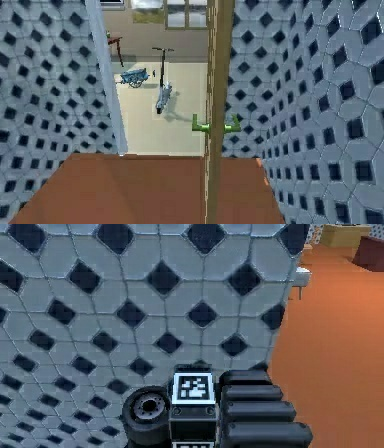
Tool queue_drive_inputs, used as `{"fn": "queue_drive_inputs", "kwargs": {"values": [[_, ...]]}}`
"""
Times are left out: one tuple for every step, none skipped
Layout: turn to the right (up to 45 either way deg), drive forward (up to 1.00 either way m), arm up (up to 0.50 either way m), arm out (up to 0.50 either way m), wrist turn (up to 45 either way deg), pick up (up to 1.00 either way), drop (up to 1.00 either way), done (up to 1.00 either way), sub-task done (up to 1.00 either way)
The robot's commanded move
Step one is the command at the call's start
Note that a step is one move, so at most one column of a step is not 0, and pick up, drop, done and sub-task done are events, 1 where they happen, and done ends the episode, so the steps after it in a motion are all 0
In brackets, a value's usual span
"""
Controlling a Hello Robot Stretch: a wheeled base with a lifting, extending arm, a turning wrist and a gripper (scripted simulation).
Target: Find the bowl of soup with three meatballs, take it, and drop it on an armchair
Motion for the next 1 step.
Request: {"fn": "queue_drive_inputs", "kwargs": {"values": [[-33.0, 0.0, 0.0, 0.0, 0.0, 0.0, 0.0, 0.0, 0.0]]}}
